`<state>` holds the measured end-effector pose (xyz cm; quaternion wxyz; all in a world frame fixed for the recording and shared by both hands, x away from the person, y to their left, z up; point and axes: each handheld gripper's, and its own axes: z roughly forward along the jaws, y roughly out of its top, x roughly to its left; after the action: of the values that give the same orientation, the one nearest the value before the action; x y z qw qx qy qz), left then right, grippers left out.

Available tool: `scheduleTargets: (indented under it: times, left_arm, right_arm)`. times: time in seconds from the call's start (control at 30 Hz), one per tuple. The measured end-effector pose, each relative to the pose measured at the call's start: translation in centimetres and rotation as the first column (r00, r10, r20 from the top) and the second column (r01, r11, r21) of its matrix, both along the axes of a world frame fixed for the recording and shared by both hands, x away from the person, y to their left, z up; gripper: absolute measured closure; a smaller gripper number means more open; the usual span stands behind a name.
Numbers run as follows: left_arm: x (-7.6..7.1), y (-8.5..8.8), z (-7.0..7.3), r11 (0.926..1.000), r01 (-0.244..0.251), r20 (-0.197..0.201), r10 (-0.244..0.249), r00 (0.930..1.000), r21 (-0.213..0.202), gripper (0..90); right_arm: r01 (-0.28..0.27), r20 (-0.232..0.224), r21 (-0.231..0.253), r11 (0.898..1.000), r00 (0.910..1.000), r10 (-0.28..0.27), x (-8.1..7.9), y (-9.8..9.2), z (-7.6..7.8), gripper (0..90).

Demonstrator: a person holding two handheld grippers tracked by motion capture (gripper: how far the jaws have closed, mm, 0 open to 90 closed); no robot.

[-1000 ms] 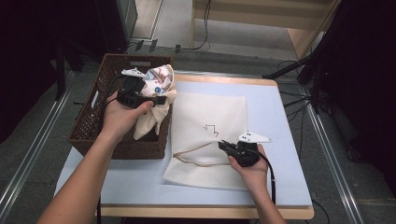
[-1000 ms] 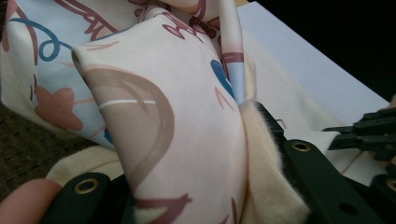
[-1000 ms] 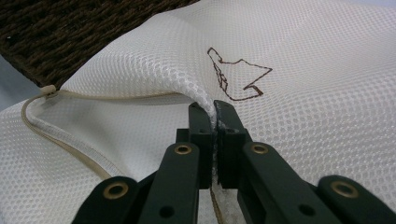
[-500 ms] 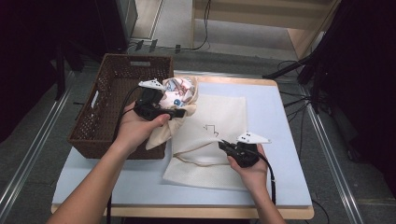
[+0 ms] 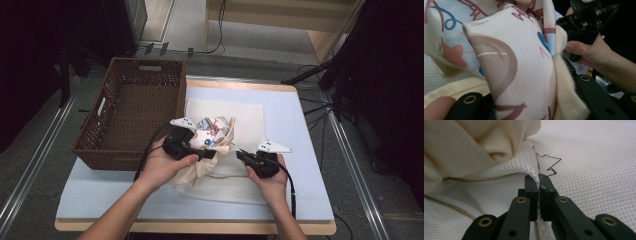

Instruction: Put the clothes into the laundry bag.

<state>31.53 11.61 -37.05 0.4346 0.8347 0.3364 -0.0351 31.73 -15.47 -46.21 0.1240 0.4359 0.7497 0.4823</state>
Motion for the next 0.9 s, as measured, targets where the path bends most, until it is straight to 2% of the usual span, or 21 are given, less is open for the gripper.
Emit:
scheduleTargets:
  times: [0.2, 0.37, 0.43, 0.5, 0.57, 0.6, 0.63, 0.8, 0.9]
  left_arm:
    - [-3.7, -1.1, -1.0, 0.9984, 0.013, 0.068, -0.017, 0.9976, 0.054, 68.4]
    - [-6.1, -1.8, -2.9, 0.9981, 0.045, 0.018, -0.046, 0.9988, 0.043, 67.8]
    - [-6.7, -2.2, -4.2, 0.997, 0.049, 0.008, -0.05, 0.9987, 0.06, 67.5]
    - [-6.9, -2.5, -5.9, 0.9974, 0.016, -0.009, -0.016, 0.9998, 0.07, 66.1]
    - [-6.7, -2.8, -7.6, 0.9944, -0.015, -0.016, 0.016, 0.9997, 0.105, 61.9]
    - [-6.5, -2.9, -8.3, 0.9952, -0.01, -0.044, 0.014, 0.9989, 0.097, 58.2]
    - [-6.5, -3.0, -8.6, 0.9966, -0.005, -0.051, 0.009, 0.9987, 0.082, 55.1]
    - [-6.8, -3.0, -6.9, 0.9961, 0.019, 0.015, -0.021, 0.9997, 0.086, 39.7]
    - [-6.6, -2.4, -5.5, 0.9979, 0.016, 0.034, -0.018, 0.9993, 0.062, 33.7]
  right_arm:
    - [0.008, -0.016, -0.006, 1.0, 0.9998, -0.008, 0.2, 0.0, -0.2, 87.5]
    - [0.016, -0.023, 0.001, 1.0, 0.9996, -0.016, 0.2, -0.1, -0.2, 87.5]
    - [0.02, -0.02, 0.011, 1.0, 0.9996, -0.02, 0.3, -0.2, -0.1, 87.5]
    - [0.02, -0.024, 0.019, 1.0, 0.9995, -0.02, 0.2, -0.2, -0.1, 87.5]
    - [0.019, -0.021, 0.022, 1.0, 0.9996, -0.019, 0.2, -0.2, 0.0, 87.5]
    - [0.019, -0.02, 0.023, 1.0, 0.9996, -0.018, 0.1, -0.1, 0.0, 87.5]
    - [0.019, -0.016, 0.024, 1.0, 0.9997, -0.019, 0.1, -0.1, 0.0, 87.6]
    - [0.016, -0.015, 0.029, 0.999, 0.9998, -0.015, 0.1, -0.2, 0.2, 87.6]
    - [0.015, -0.014, 0.032, 0.999, 0.9998, -0.015, 0.1, -0.2, 0.2, 87.6]
